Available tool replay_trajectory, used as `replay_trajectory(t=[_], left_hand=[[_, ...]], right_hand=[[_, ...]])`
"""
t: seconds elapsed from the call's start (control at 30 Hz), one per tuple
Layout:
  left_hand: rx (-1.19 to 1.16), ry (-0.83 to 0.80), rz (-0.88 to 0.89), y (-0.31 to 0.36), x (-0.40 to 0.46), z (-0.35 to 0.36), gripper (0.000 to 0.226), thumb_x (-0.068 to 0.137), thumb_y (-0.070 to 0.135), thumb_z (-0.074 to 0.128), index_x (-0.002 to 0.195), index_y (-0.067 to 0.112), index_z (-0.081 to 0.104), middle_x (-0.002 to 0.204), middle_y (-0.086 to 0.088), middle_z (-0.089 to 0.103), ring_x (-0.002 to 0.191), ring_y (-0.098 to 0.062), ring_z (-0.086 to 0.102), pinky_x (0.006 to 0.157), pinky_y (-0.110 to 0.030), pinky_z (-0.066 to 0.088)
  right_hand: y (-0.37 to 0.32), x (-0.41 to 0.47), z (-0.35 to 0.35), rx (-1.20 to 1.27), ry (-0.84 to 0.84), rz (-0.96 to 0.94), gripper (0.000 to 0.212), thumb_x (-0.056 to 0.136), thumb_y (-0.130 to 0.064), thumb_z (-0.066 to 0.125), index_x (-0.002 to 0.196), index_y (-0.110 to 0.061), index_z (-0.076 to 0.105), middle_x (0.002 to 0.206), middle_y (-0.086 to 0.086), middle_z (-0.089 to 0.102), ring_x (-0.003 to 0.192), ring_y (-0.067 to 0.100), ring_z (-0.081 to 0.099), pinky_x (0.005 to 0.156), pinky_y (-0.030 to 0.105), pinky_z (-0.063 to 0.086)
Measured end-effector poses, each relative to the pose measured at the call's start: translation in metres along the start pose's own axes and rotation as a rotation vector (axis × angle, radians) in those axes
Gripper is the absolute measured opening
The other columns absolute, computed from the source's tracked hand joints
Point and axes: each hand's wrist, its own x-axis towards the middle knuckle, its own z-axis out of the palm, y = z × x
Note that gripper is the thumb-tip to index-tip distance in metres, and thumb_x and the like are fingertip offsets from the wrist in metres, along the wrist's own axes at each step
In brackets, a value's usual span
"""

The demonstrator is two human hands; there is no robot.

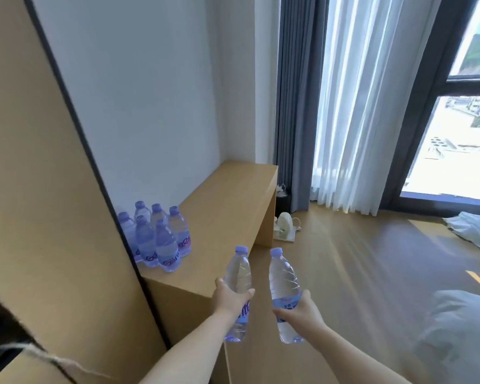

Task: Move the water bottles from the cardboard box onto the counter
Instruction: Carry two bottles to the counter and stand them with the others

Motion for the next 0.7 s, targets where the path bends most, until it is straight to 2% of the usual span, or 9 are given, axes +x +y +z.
replay_trajectory(t=[0.13, 0.2, 0.27, 0.33, 0.53, 0.63, 0.7], left_hand=[[0.044, 0.017, 0.008, 0.042, 0.075, 0.004, 0.069, 0.070, 0.053, 0.073, 0.116, 0.018, 0.036, 0.098, 0.001, 0.059, 0.089, -0.022, 0.061, 0.072, -0.031, 0.047], [0.020, 0.009, 0.011, 0.054, 0.105, 0.009, 0.065, 0.070, 0.053, 0.074, 0.113, 0.019, 0.038, 0.092, 0.004, 0.060, 0.082, -0.016, 0.062, 0.064, -0.028, 0.046], [-0.032, 0.020, -0.009, 0.063, 0.134, 0.017, 0.062, 0.070, 0.050, 0.076, 0.110, 0.018, 0.041, 0.086, 0.008, 0.058, 0.073, -0.007, 0.058, 0.054, -0.023, 0.040], [-0.084, 0.039, -0.047, 0.070, 0.162, 0.026, 0.060, 0.071, 0.046, 0.078, 0.110, 0.015, 0.045, 0.087, 0.006, 0.060, 0.071, -0.008, 0.059, 0.051, -0.021, 0.037], [-0.159, 0.125, -0.129, 0.091, 0.248, 0.050, 0.058, 0.070, 0.042, 0.078, 0.109, 0.016, 0.044, 0.086, 0.005, 0.061, 0.071, -0.008, 0.060, 0.051, -0.024, 0.038], [-0.213, 0.169, -0.158, 0.107, 0.290, 0.056, 0.056, 0.072, 0.039, 0.078, 0.111, 0.018, 0.044, 0.087, 0.006, 0.061, 0.075, -0.008, 0.060, 0.055, -0.024, 0.041], [-0.269, 0.206, -0.168, 0.119, 0.314, 0.055, 0.053, 0.073, 0.037, 0.078, 0.111, 0.020, 0.044, 0.089, 0.007, 0.061, 0.077, -0.008, 0.061, 0.057, -0.025, 0.043]], right_hand=[[-0.036, 0.075, -0.006, 0.039, 0.003, -0.001, 0.051, 0.066, -0.022, 0.078, 0.100, -0.018, 0.040, 0.093, 0.002, 0.063, 0.079, 0.017, 0.066, 0.057, 0.029, 0.053], [-0.046, 0.108, -0.005, 0.059, -0.014, 0.000, 0.050, 0.066, -0.025, 0.079, 0.098, -0.022, 0.040, 0.093, -0.001, 0.064, 0.079, 0.014, 0.066, 0.055, 0.025, 0.049], [-0.053, 0.142, -0.002, 0.093, -0.032, 0.000, 0.054, 0.066, -0.026, 0.079, 0.103, -0.024, 0.041, 0.095, -0.002, 0.064, 0.082, 0.014, 0.066, 0.060, 0.025, 0.051], [-0.058, 0.177, 0.002, 0.129, -0.053, 0.011, 0.060, 0.065, -0.024, 0.080, 0.110, -0.023, 0.041, 0.098, -0.001, 0.063, 0.086, 0.015, 0.065, 0.067, 0.029, 0.054], [-0.085, 0.299, 0.009, 0.133, -0.216, 0.030, 0.066, 0.067, -0.025, 0.083, 0.112, -0.021, 0.036, 0.099, 0.000, 0.059, 0.086, 0.013, 0.062, 0.065, 0.026, 0.050], [-0.106, 0.360, 0.011, 0.092, -0.337, 0.013, 0.069, 0.067, -0.023, 0.085, 0.119, -0.015, 0.040, 0.106, 0.005, 0.060, 0.092, 0.017, 0.063, 0.073, 0.030, 0.054], [-0.124, 0.396, 0.015, 0.068, -0.436, 0.002, 0.069, 0.068, -0.020, 0.085, 0.120, -0.015, 0.040, 0.109, 0.006, 0.060, 0.093, 0.017, 0.063, 0.071, 0.026, 0.055]])
